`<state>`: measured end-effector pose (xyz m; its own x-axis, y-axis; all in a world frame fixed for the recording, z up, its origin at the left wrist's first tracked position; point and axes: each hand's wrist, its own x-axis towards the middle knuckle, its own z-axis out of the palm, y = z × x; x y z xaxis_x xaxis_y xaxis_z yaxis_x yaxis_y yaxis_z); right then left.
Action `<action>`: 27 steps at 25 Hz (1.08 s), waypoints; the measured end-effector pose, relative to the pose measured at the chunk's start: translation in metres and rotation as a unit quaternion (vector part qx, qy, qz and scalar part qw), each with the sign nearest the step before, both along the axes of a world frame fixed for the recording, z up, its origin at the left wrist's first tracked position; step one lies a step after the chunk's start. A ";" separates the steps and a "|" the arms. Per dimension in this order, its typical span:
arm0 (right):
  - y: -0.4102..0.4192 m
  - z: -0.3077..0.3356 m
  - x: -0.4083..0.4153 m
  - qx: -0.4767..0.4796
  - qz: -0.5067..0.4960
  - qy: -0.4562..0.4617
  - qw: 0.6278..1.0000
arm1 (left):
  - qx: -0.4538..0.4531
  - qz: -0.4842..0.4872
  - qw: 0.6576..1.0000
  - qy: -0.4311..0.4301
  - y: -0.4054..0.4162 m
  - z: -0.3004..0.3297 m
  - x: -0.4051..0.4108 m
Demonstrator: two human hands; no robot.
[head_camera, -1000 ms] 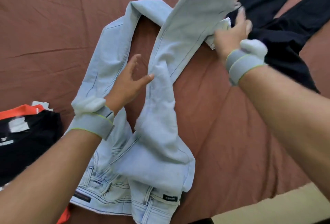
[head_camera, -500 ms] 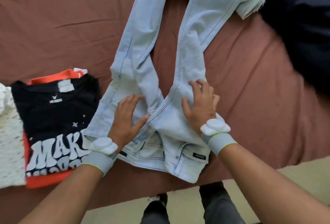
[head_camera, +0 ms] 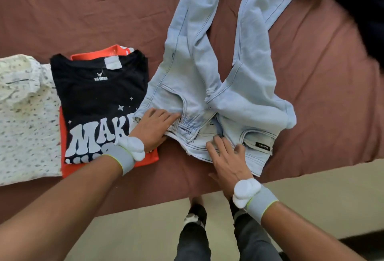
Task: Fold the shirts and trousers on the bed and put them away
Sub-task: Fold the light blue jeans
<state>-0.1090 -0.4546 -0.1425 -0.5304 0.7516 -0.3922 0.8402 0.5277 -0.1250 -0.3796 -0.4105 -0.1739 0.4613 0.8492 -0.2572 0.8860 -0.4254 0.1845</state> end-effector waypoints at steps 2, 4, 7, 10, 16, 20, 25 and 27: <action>0.002 -0.002 0.009 0.002 -0.026 0.020 0.999 | 0.033 -0.016 0.999 -0.005 0.007 0.002 -0.001; 0.007 0.000 0.019 -0.013 -0.046 0.060 0.997 | 0.061 -0.026 0.997 -0.025 0.006 0.007 -0.005; 0.023 0.004 0.036 -0.005 -0.031 0.109 0.994 | 0.066 -0.044 0.995 -0.056 0.001 0.010 -0.011; 0.045 0.021 0.039 -0.057 -0.029 0.074 0.995 | 0.012 -0.043 0.995 -0.091 -0.007 0.014 -0.015; 0.042 0.018 0.021 0.074 0.000 -0.032 0.997 | -0.120 0.098 0.968 -0.196 0.003 0.026 0.013; 0.050 0.005 0.025 0.102 -0.011 0.013 0.995 | -0.125 0.037 0.991 0.009 0.001 0.004 0.035; 0.037 0.018 0.005 0.054 -0.206 0.274 0.938 | 0.031 0.001 0.996 -0.084 0.011 -0.007 0.019; 0.026 0.017 -0.002 0.046 -0.210 0.307 0.927 | -0.011 -0.003 0.998 -0.056 0.013 -0.004 0.012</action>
